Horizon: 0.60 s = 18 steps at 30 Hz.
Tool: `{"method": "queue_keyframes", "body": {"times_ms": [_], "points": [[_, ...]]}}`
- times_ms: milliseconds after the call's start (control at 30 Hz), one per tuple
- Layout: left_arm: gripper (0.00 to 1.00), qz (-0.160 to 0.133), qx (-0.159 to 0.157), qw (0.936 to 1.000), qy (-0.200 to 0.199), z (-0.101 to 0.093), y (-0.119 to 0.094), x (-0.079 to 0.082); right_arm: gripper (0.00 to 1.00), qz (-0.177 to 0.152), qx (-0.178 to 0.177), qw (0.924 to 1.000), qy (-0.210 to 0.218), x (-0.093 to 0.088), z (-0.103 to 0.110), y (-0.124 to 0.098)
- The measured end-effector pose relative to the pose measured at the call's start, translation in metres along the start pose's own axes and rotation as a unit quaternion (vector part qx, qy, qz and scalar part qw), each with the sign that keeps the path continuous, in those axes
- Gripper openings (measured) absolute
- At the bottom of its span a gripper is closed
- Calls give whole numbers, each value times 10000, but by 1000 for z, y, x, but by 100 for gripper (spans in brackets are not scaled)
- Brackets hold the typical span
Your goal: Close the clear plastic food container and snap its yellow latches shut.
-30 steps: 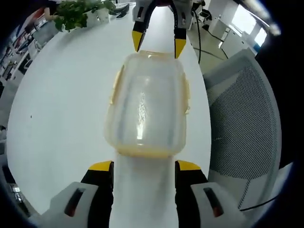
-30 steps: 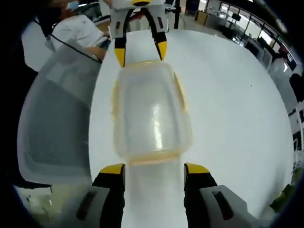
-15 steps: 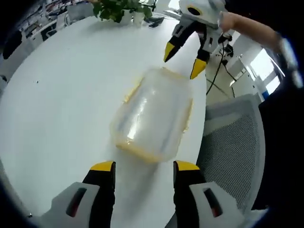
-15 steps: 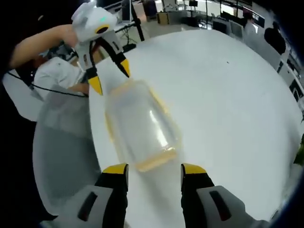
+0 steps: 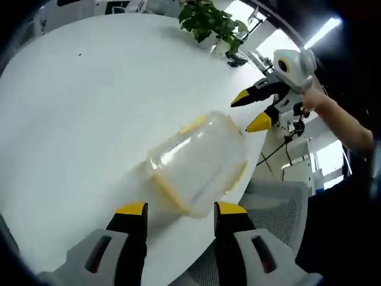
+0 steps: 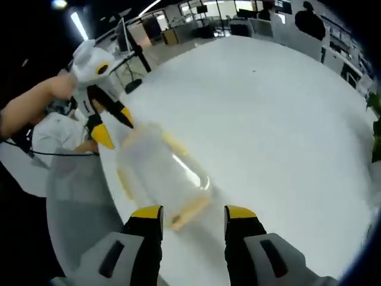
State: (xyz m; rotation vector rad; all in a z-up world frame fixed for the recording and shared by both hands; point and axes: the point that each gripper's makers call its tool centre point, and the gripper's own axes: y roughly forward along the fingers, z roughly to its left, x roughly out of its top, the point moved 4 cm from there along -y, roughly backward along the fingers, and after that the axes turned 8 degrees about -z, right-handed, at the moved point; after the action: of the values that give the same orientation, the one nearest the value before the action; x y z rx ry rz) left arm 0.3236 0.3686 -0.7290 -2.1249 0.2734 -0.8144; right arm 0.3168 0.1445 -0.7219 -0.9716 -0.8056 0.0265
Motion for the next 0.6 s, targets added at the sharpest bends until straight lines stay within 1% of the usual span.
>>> {"method": "queue_keyframes", "body": {"times_ms": [33, 67, 100, 167, 200, 267, 333, 433, 467, 500, 533, 600], "points": [[43, -67, -8, 9999, -88, 1, 0, 1, 40, -37, 7, 10000, 67, 0, 1, 0], [42, -139, -42, 9997, -218, 1, 1, 1, 40, -72, -4, 9997, 229, 0, 1, 1], [42, -224, -72, 9982, -559, 1, 2, 2, 40, -93, 4, 9994, 324, 0, 2, 2], [43, -318, -86, 9959, -837, 1, 3, 2, 39, -83, -27, 9986, 514, -3, 1, 3], [42, -315, -52, 9954, -900, 1, 4, 2, 39, -85, -31, 9985, 546, -4, 1, 4], [42, -332, 58, 9960, -833, 5, 7, 0, 38, -86, -64, 9982, 584, -6, 2, 5], [42, -437, 201, 9944, -946, 8, 9, 0, 37, -100, -117, 9980, 607, -8, 2, 6], [42, -475, 302, 9932, -1020, 10, 12, -3, 33, -173, -140, 9970, 736, -10, 2, 7], [42, -481, 348, 9932, -998, 11, 13, -4, 32, -252, -143, 9960, 850, -9, 2, 8], [42, -488, 370, 9930, -1013, 12, 13, -5, 33, -352, -123, 9936, 1067, -7, 3, 9], [42, -468, 372, 9918, -1129, 14, 14, -7, 33, -359, -71, 9926, 1157, -8, 4, 9], [42, -471, 360, 9910, -1204, 13, 15, -8, 34, -270, -60, 9930, 1153, -12, 5, 11]]}}
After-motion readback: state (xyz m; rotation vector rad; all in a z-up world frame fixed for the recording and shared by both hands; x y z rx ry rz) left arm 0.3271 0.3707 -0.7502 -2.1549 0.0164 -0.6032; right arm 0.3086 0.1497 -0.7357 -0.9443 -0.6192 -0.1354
